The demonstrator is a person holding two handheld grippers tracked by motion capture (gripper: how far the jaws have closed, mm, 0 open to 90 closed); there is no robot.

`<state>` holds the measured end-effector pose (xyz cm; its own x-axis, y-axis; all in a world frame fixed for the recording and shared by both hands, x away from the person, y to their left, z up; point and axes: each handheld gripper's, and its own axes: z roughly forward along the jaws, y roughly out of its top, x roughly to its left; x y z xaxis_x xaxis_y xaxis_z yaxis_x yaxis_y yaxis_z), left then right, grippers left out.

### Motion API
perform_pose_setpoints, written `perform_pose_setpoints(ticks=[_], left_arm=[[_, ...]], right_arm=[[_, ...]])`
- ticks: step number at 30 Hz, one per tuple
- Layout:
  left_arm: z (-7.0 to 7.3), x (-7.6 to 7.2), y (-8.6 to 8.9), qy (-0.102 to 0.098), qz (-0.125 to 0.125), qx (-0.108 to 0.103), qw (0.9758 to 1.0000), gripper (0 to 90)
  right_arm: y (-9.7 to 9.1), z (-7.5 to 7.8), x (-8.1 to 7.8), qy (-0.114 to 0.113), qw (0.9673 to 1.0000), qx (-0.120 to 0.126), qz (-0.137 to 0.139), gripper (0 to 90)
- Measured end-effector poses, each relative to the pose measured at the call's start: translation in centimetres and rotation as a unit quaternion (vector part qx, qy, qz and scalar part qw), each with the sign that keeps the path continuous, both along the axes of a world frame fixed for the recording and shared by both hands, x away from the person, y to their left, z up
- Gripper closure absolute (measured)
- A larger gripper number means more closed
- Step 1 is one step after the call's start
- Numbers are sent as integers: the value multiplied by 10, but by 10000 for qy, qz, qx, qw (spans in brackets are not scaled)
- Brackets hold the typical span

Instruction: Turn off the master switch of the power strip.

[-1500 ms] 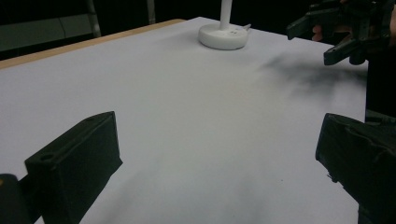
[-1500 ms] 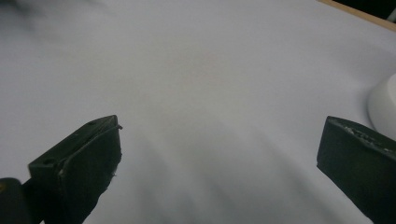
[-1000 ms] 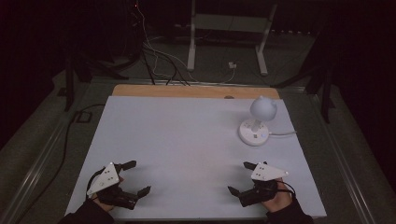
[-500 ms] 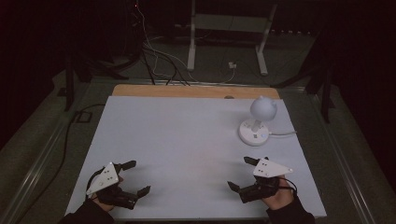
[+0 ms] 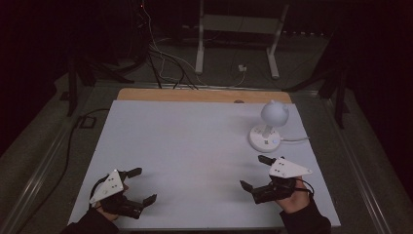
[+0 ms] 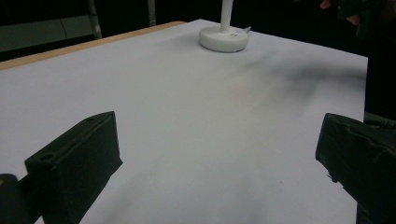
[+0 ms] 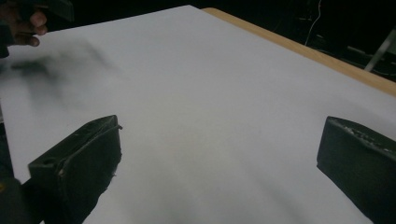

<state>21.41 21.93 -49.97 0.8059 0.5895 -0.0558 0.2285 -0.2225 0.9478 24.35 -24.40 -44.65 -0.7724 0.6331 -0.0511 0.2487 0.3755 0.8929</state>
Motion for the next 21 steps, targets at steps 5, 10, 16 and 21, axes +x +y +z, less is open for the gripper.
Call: perform_pose_setpoints(ticks=[5, 10, 16, 21], left_arm=[[0, 0, 0, 4, 2, -10, 10000, 4], [0, 0, 0, 19, 1, -1, 10000, 4], [0, 0, 0, 18, -3, -12, 10000, 4], [0, 0, 0, 18, -4, -19, 10000, 4]], right_arm=[[-1, 5, 5, -59, 10000, 4, -80, 0], [-3, 7, 9, -85, 9998, -19, -159, 0], [-8, 13, 15, -146, 9994, -25, -312, 0], [-14, 16, 20, -146, 9990, -19, -421, 0]])
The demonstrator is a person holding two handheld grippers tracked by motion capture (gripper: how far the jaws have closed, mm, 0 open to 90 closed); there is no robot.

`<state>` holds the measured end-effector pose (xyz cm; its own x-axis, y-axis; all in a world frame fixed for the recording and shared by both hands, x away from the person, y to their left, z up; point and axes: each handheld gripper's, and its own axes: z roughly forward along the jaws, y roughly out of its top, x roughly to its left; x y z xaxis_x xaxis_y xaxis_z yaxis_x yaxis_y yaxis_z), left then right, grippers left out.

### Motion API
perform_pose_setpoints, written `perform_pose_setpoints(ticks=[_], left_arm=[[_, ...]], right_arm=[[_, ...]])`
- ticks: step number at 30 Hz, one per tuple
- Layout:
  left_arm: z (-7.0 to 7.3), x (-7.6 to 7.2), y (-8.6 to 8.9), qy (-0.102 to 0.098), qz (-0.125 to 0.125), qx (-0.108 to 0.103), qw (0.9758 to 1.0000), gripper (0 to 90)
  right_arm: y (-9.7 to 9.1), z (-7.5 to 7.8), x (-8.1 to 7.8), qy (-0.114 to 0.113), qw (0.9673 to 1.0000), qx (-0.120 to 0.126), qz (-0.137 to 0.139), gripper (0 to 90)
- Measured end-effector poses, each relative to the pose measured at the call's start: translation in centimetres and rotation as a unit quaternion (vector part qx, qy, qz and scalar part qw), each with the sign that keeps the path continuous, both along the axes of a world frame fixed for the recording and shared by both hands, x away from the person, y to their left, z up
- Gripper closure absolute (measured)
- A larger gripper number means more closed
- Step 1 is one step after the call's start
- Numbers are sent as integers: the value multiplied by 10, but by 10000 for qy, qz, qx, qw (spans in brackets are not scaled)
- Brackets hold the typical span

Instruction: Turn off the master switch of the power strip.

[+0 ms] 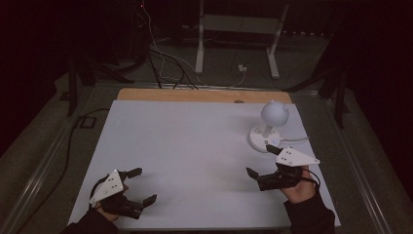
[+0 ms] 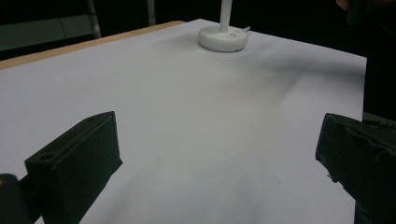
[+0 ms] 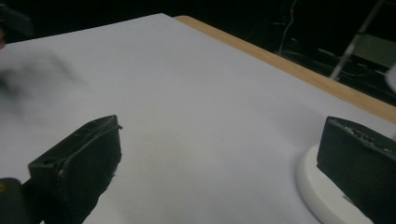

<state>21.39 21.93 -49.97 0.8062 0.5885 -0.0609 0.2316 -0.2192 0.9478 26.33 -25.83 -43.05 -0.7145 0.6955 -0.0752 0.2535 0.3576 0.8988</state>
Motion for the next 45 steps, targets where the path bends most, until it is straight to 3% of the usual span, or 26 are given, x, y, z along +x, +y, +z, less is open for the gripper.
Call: perform_pose_setpoints(ticks=[18, 29, 37, 41, 43, 45], left_arm=[[0, 0, 0, 7, 2, -1, 10000, 4], [0, 0, 0, 16, 6, -11, 10000, 4], [0, 0, 0, 12, 4, -17, 10000, 4], [0, 0, 0, 16, 6, -18, 10000, 4], [0, 0, 0, 17, 5, -20, 10000, 4], [0, 1, 0, 22, 5, -26, 10000, 4]], right_arm=[[-43, 17, 20, -137, 9975, 206, -657, 0], [-54, 17, 36, -106, 9949, 278, -964, 0], [-65, 14, 51, -74, 9910, 275, -1306, 0], [-72, 11, 59, 15, 9880, 386, -1496, 0], [-78, 8, 65, 95, 9850, 556, -1628, 0], [-81, 5, 68, 70, 9832, 533, -1742, 0]])
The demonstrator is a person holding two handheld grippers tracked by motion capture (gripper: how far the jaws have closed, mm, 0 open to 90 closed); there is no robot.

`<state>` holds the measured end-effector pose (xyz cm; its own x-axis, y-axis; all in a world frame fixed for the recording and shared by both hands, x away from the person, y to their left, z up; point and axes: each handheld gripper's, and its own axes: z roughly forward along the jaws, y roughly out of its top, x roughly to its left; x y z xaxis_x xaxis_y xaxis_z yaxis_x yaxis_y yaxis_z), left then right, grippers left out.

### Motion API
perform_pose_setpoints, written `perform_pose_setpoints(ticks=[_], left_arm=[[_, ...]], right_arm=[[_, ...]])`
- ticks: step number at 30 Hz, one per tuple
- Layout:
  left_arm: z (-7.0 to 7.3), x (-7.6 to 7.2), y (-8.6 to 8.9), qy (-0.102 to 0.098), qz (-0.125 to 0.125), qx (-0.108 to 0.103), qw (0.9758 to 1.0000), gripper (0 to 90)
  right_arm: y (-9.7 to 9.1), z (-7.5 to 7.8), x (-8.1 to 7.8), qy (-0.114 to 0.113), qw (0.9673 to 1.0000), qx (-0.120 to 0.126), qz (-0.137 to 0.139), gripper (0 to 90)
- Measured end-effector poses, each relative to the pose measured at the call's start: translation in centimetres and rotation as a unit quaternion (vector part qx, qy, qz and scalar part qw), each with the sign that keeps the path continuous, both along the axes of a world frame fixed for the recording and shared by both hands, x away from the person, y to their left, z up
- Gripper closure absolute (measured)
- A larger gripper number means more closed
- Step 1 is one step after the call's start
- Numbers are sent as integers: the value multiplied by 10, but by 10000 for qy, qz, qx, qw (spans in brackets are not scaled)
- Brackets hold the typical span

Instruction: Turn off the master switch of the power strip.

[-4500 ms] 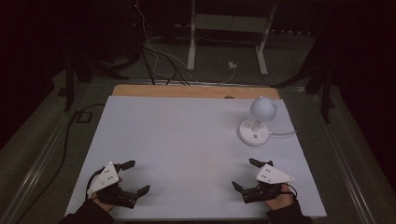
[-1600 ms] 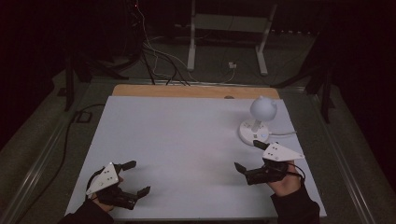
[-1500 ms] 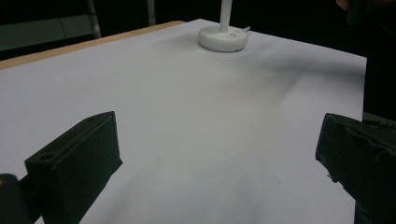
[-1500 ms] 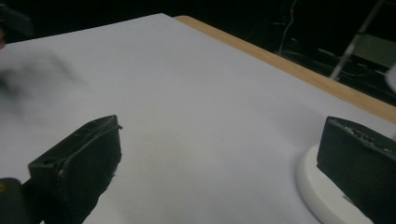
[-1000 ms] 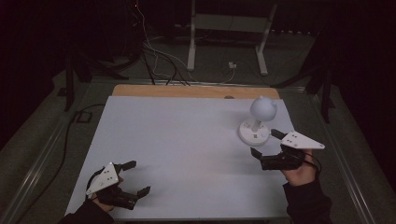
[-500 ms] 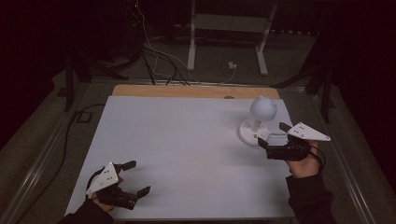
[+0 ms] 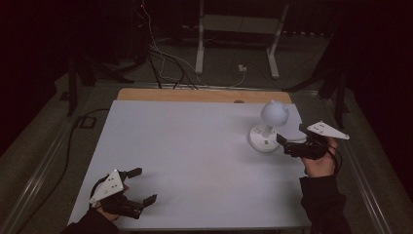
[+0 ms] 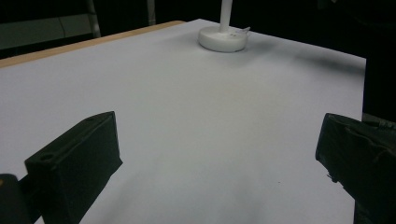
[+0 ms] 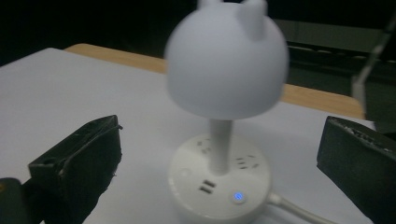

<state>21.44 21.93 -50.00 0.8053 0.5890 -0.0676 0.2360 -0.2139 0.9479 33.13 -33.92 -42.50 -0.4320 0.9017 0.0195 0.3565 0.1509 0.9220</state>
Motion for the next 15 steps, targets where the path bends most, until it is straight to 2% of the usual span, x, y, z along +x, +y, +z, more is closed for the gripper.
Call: perform_pose_setpoints(ticks=[9, 12, 15], left_arm=[[0, 0, 0, -1, 1, -2, 10000, 4], [0, 0, 0, 3, -3, 1, 10000, 4], [0, 0, 0, 1, -4, 3, 10000, 4]], right_arm=[[1, -14, 13, 199, 9995, -212, -77, 0], [3, -20, 16, 268, 9994, -215, -92, 0], [4, -27, 19, 244, 9991, -246, -235, 0]])
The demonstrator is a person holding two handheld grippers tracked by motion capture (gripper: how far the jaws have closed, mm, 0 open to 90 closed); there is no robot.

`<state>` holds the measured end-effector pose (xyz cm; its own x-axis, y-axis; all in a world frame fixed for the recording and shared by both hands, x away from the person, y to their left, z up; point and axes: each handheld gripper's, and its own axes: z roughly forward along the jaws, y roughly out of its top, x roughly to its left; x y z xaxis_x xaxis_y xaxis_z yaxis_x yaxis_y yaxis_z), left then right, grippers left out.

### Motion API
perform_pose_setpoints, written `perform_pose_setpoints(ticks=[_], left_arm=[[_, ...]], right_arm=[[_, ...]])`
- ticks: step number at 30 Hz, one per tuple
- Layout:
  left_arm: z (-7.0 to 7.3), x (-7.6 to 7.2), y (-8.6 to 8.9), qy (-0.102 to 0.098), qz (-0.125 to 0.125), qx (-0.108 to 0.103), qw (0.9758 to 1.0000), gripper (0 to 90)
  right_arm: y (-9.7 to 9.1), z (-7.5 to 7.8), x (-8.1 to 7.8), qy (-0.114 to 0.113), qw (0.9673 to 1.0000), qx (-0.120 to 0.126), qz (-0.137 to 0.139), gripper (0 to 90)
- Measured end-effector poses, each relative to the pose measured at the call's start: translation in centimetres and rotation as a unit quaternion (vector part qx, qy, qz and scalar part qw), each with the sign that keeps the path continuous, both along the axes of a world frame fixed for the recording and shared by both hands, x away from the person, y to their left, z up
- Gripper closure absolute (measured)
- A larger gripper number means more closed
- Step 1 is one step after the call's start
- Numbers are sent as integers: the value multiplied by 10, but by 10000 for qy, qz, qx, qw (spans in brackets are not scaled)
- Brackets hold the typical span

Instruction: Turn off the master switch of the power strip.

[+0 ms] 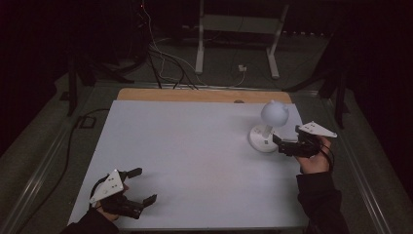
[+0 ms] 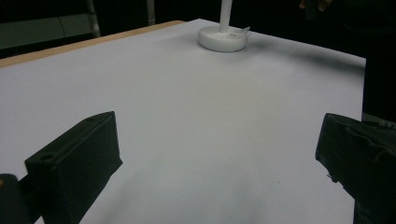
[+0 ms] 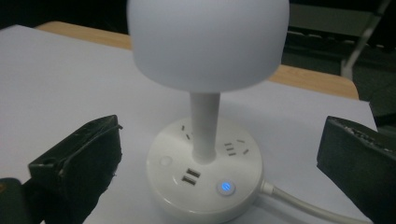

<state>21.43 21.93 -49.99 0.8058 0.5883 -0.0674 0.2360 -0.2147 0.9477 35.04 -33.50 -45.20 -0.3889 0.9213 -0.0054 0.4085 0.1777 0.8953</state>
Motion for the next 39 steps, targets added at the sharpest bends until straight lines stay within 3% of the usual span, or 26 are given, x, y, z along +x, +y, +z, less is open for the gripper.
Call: perform_pose_setpoints(ticks=[2, 4, 6, 10, 14, 20, 30, 32, 34, 39], left_arm=[[0, 0, 0, 3, 2, 0, 10000, 4], [0, 0, 0, 3, -2, -3, 10000, 4], [0, 0, 0, 5, -2, -1, 10000, 4], [0, 0, 0, 4, -3, 0, 10000, 4], [0, 0, 0, 3, 3, -4, 10000, 4], [0, 0, 0, 5, 2, 1, 10000, 4], [0, 0, 1, 18, 4, -26, 10000, 4], [0, 0, 1, 17, 4, -31, 10000, 4], [0, 0, 1, 16, 5, -27, 10000, 4], [0, 1, 1, 20, 6, -22, 10000, 4]], right_arm=[[0, -3, 1, 23, 10000, 13, -24, 0], [-1, -9, 3, 85, 9999, -39, -99, 69], [-2, -11, 3, 61, 9998, -48, -183, 76], [-5, -15, 5, 106, 9993, 51, -357, 170], [-7, -17, 6, 222, 9980, 189, -555, 323], [-5, -20, 9, 267, 9959, 84, -856, 557], [2, -24, 13, 454, 9948, -65, -906, 668], [4, -24, 14, 514, 9949, -85, -861, 712], [8, -27, 15, 525, 9942, -214, -915, 824], [10, -28, 16, 548, 9933, -240, -985, 900]])
